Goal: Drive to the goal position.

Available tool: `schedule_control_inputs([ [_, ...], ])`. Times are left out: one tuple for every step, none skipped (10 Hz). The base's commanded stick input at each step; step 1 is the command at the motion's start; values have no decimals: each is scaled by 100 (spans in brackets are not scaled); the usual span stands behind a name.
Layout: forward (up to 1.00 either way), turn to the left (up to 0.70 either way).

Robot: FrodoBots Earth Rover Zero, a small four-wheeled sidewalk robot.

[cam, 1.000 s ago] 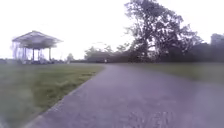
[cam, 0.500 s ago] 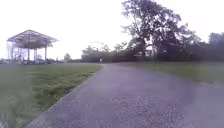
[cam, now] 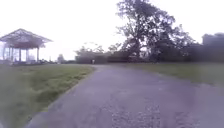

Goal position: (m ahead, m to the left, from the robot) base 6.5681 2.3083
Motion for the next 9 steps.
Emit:
schedule_control_inputs([
  [70,0],
  [70,0],
  [70,0],
  [70,0],
  [70,0],
  [70,0],
  [70,0],
  [85,-9],
  [85,-20],
])
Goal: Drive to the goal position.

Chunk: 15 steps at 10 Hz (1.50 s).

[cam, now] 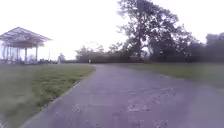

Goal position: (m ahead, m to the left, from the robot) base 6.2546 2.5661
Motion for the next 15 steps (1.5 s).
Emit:
schedule_control_inputs([
  [85,-32],
  [85,-34],
  [85,-34],
  [85,-34],
  [85,-34],
  [85,-34],
  [85,-34],
  [85,-34],
  [85,-34],
  [85,0],
  [85,0],
  [85,0],
  [85,0],
  [85,0],
  [85,0],
])
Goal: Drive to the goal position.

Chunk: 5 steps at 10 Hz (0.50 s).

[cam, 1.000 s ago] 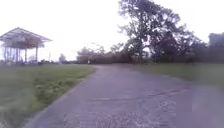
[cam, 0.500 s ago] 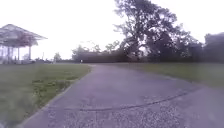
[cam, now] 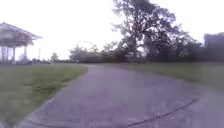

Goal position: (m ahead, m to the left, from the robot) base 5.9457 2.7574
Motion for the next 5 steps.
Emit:
schedule_control_inputs([
  [85,0],
  [85,0],
  [85,0],
  [85,0],
  [85,0],
])
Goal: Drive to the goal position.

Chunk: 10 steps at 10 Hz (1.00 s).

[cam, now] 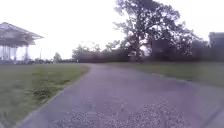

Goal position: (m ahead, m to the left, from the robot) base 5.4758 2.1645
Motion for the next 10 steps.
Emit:
schedule_control_inputs([
  [85,0],
  [85,0],
  [85,0],
  [85,0],
  [85,0],
  [85,0],
  [85,-20],
  [85,-25],
  [85,-30],
  [85,-34],
])
